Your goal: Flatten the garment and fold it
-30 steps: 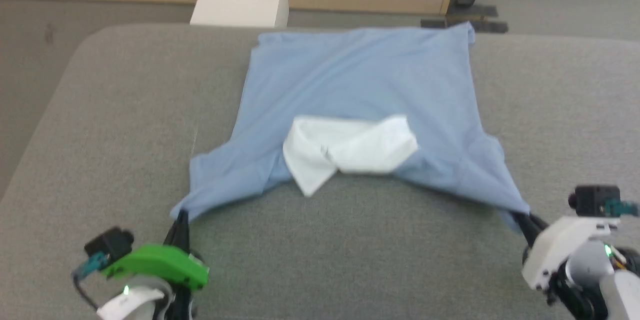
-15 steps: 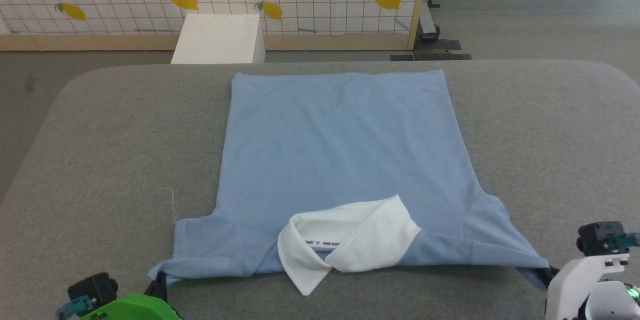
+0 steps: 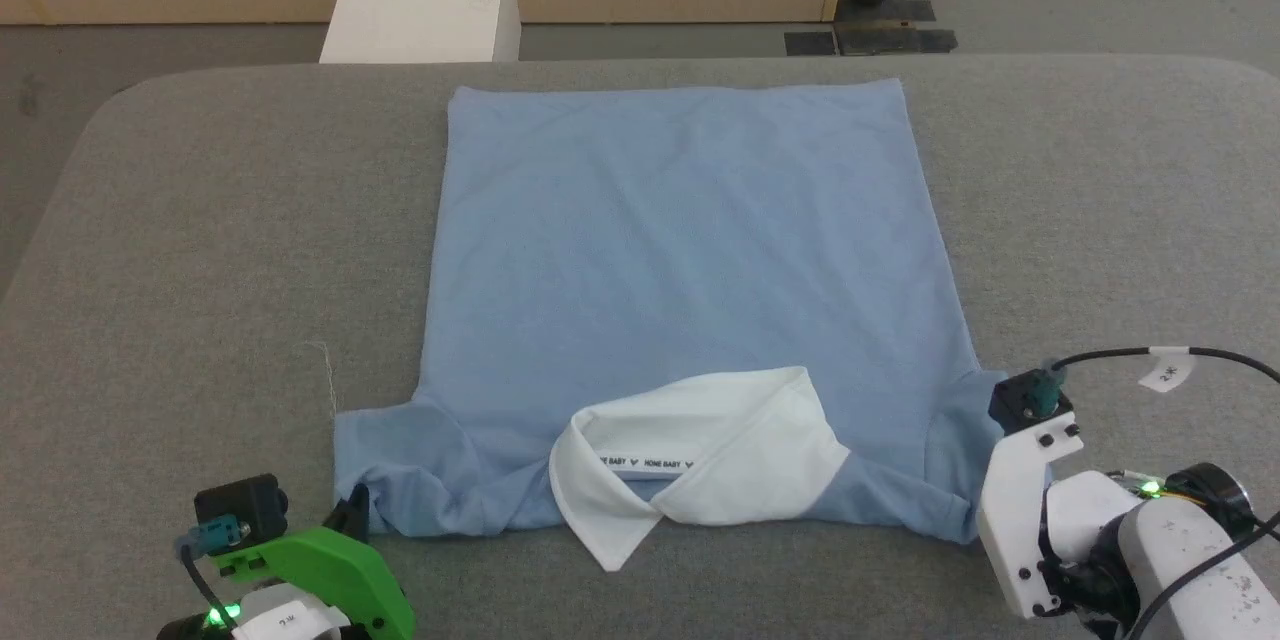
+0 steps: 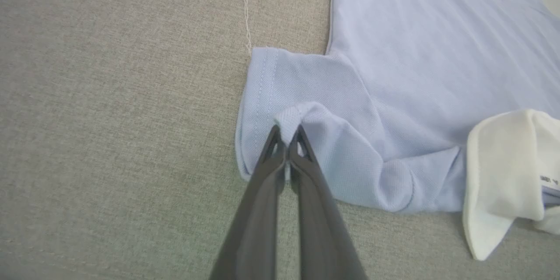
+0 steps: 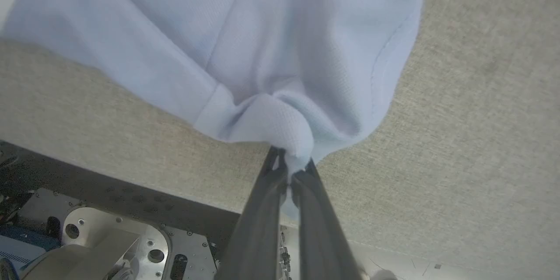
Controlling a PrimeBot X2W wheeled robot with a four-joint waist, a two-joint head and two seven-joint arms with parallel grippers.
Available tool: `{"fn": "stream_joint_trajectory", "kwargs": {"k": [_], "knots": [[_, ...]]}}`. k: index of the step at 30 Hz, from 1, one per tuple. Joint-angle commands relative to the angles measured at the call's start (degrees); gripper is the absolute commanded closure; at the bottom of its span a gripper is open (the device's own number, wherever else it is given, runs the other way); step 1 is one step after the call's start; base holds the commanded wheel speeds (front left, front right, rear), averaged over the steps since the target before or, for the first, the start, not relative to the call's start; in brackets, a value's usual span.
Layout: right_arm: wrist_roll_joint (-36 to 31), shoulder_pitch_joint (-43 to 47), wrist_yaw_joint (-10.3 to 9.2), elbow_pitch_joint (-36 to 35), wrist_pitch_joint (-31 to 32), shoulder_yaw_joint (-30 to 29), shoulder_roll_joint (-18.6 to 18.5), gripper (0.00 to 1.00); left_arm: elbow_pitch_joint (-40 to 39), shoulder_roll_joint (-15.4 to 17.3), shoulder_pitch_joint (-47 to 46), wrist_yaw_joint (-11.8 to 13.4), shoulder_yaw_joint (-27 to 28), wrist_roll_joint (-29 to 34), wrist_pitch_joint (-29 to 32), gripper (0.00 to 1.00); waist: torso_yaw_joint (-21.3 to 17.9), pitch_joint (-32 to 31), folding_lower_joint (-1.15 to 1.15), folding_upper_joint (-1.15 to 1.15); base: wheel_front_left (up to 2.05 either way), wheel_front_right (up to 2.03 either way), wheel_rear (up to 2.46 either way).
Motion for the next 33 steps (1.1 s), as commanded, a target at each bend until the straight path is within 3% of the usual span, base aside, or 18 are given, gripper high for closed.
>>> {"fn": "stream_joint_trajectory", "kwargs": {"k": [1, 5, 6, 7, 14, 22, 27, 33], "knots": [[-0.3, -1.0, -0.08, 1.4, 1.0, 0.8, -0.1, 1.0, 0.1, -0.3, -1.0, 0.3, 0.0, -0.2, -0.6, 1.0, 0.3, 0.8, 0.01, 0.0, 0.0, 0.0, 0.0], [0.8, -2.0, -0.08, 4.7, 2.5, 2.3, -0.5, 1.0, 0.2, -0.5, -0.8, 0.6, 0.4, -0.6, -1.2, 1.0, 0.2, 1.2, 0.01, 0.0, 0.0, 0.0, 0.0], [1.1, -2.1, -0.08, 5.0, 2.4, 2.4, -0.6, 0.95, 0.2, -0.6, -0.8, 0.7, 0.6, -0.7, -1.3, 1.0, 0.2, 1.2, 0.01, 0.0, 0.0, 0.0, 0.0], [1.8, -2.2, -0.08, 5.2, 2.1, 2.2, -0.6, 0.0, 0.2, -0.6, -0.7, 0.7, 0.7, -0.8, -1.5, 1.0, 0.1, 1.1, 0.01, 0.0, 0.0, 0.0, 0.0], [8.0, -2.2, -0.08, 1.2, -1.0, -2.5, -0.3, 0.0, -0.4, -0.3, 0.5, 1.2, 1.5, -1.6, -1.8, 1.0, -0.9, -0.4, 0.01, 0.0, 0.0, 0.0, 0.0], [15.0, -1.2, -0.08, -8.2, -9.4, -14.1, 2.7, 0.0, -2.2, 0.1, 2.2, 1.9, 2.1, -2.1, -2.1, 1.0, -1.4, -1.6, 0.01, 0.0, 0.0, 0.0, 0.0], [14.6, -2.8, -0.08, -10.2, -19.8, -21.1, 5.9, 0.0, -3.5, 0.1, 2.5, 2.2, 2.0, -2.3, -1.9, 1.0, -1.0, -1.0, 0.01, 0.0, 0.0, 0.0, 0.0], [12.0, -7.3, -0.08, -8.2, -28.5, -25.3, 9.1, 0.0, -5.3, -0.3, 2.5, 2.5, 2.1, -2.4, -2.8, 1.0, -0.2, 1.4, 0.01, 0.0, 0.0, 0.0, 0.0]]}}
